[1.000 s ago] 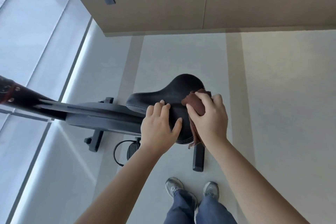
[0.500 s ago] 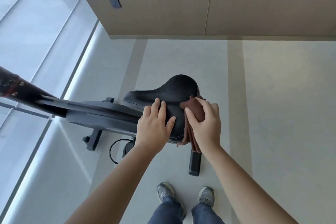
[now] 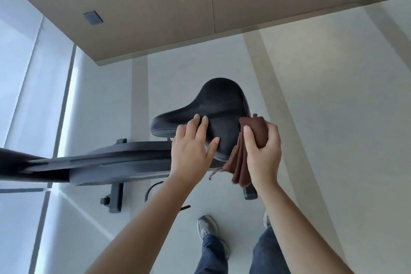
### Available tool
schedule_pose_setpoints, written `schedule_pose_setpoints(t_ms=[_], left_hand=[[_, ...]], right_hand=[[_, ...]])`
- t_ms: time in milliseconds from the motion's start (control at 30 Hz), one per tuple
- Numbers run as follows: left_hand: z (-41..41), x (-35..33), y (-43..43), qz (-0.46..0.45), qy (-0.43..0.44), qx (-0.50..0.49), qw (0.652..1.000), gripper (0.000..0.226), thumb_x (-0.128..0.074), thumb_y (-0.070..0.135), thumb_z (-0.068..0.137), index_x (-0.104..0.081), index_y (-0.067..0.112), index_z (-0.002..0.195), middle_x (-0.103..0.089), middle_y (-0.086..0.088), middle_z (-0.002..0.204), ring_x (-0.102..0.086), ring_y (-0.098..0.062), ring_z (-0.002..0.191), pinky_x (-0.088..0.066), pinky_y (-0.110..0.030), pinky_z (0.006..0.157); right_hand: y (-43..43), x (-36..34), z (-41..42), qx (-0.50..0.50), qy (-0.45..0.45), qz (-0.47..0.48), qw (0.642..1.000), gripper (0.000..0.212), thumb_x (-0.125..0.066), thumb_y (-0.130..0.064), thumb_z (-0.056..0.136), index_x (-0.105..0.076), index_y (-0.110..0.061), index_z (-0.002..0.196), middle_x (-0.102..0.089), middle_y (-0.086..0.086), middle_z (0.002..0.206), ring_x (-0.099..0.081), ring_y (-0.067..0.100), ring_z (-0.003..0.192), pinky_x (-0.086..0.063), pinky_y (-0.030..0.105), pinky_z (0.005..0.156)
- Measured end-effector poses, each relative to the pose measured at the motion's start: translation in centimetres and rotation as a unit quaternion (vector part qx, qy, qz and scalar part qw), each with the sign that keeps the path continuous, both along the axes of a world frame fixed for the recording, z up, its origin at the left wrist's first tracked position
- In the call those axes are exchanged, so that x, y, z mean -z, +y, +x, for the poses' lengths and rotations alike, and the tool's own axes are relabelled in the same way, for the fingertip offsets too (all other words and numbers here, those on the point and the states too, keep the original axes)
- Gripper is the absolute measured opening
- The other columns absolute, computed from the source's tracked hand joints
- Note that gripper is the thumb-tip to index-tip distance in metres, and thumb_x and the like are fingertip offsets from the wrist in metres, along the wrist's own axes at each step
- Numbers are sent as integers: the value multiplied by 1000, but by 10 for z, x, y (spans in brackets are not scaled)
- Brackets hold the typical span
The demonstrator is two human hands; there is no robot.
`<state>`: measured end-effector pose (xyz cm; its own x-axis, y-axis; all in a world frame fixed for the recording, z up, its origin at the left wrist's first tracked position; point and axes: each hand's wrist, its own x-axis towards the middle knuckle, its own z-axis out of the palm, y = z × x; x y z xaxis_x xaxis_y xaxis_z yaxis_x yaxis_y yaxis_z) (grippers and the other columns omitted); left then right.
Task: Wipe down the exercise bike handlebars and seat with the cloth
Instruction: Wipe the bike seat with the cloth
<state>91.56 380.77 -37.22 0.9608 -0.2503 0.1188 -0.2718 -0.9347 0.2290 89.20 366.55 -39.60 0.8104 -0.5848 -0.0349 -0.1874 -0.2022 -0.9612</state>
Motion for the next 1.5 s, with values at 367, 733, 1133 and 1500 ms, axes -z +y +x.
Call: schedule_pose_setpoints(t_ms=[367,733,1133,1500], left_hand=[[2,7,11,-15,-51,62,997,50,-69,25,80,-57,-3,120,-58,-24,120,-58,-39,86,-49,-45,81],[3,6,85,28,-63,52,996,46,-71,13,76,-58,-2,117,-56,-21,125,-55,-37,112,-46,-49,87],[-28,13,122,-27,-41,-21,999,45,-72,-1,69,-60,-2,113,-57,-23,121,-54,-38,112,-44,-51,90],[-55,14,130,-105,-52,-90,989,42,-71,-5,67,-61,-4,108,-59,-23,117,-56,-40,107,-43,-52,89]], right_hand=[[39,-2,-9,107,-24,-99,989,35,-69,-25,80,-59,-17,113,-46,-2,96,-57,21,83,-48,29,68],[61,-45,51,-261,-36,-532,805,31,-73,-35,74,-68,-16,98,-58,13,85,-55,31,71,-46,37,58],[74,-34,40,-328,-100,-579,739,32,-78,-30,69,-70,-19,98,-60,12,82,-57,31,70,-47,37,64],[80,-39,40,-378,-62,-520,763,34,-81,-20,65,-70,-16,97,-52,14,77,-54,34,69,-45,42,67]])
